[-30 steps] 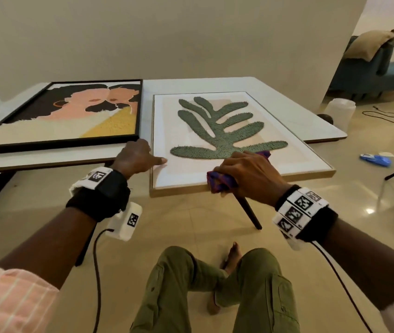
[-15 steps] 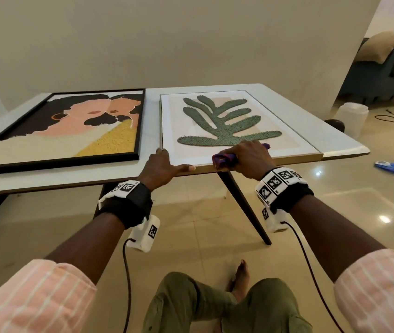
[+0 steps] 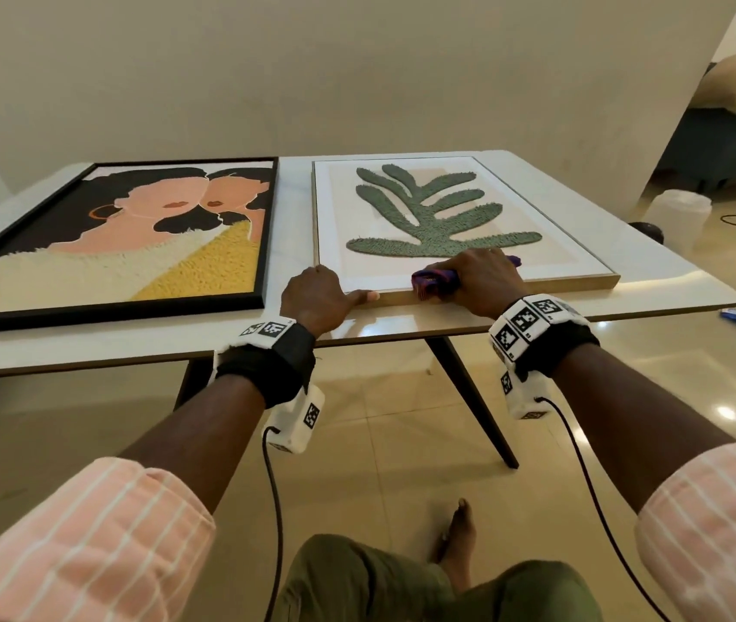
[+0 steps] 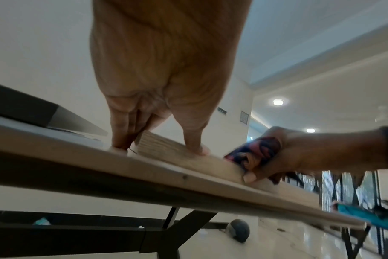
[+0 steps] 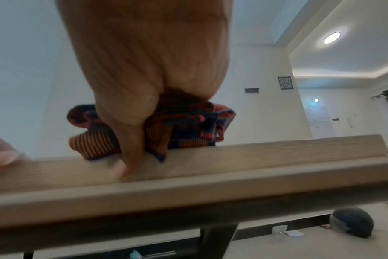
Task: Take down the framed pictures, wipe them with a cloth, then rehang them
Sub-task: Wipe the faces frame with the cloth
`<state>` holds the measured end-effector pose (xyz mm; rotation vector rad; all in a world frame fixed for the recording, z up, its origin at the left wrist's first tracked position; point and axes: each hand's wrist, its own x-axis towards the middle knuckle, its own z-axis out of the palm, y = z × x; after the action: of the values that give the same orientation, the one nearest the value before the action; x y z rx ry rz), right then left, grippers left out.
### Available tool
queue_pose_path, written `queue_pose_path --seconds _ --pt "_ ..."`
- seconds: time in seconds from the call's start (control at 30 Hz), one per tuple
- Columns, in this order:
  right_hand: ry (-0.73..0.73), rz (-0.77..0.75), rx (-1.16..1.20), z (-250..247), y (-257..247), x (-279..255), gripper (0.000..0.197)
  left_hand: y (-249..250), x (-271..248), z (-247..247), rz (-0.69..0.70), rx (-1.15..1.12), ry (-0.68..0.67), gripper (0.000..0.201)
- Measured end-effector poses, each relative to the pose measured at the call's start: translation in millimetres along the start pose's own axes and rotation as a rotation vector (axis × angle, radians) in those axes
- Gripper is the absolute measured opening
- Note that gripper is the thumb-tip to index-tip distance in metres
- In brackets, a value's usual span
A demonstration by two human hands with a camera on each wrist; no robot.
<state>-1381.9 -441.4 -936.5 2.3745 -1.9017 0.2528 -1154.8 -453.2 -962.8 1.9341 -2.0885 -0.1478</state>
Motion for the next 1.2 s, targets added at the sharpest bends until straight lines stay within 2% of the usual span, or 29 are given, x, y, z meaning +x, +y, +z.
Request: queue_pose_path --seconds 0.07,0.1,0.2,0.27,0.33,0.4,0.47,0.57,0.63,0.7,0.87,1.03,1.1,1.2 --pt "-0.011 0.064 0.045 -4 -6 4 0.025 -15 -1 -9 0.01 -0.11 -0.017 0.072" --pt "0.027 0.104 0.108 -6 -16 7 0.024 -28 -2 -17 0.02 -0.183 0.028 0.071" --pt "0.207 0.194 0.47 -14 -66 18 0.026 -85 -5 -50 0.019 -0.292 0.317 0.064" --pt "0.208 0.247 0.814 -17 -110 30 0.028 -138 -8 -66 -0.109 -0.232 0.416 0.062" --pt "0.051 0.395 1.205 -12 -153 46 0.037 -194 -10 -75 -0.317 -0.129 0.423 0.068" --pt "-0.057 0.506 1.375 3 -185 65 0.047 -245 -14 -78 -0.519 -0.085 0.433 0.083" --pt "-0.08 0.522 1.382 23 -213 87 0.056 -292 -22 -85 -0.657 -0.039 0.461 0.094" --pt "-0.11 0.492 1.326 33 -242 99 0.044 -350 -31 -97 -0.727 -0.021 0.463 0.106" --pt "-0.103 0.508 1.301 32 -253 102 0.032 -376 -33 -103 -0.763 -0.064 0.401 0.113" --pt "-0.08 0.524 1.292 34 -258 112 0.028 -392 -30 -106 -0.794 -0.119 0.309 0.12" --pt "-0.083 0.575 1.286 29 -266 129 0.04 -402 -17 -109 -0.879 -0.091 0.233 0.116" --pt "-0.046 0.705 1.297 15 -272 130 0.028 -413 -19 -118 -0.928 -0.093 0.208 0.116" --pt "0.019 0.701 1.204 24 -282 122 0.024 -415 -21 -119 -0.937 -0.125 0.185 0.114" --pt "0.123 0.673 1.006 36 -295 104 0.042 -420 -26 -123 -0.933 -0.158 0.147 0.114"
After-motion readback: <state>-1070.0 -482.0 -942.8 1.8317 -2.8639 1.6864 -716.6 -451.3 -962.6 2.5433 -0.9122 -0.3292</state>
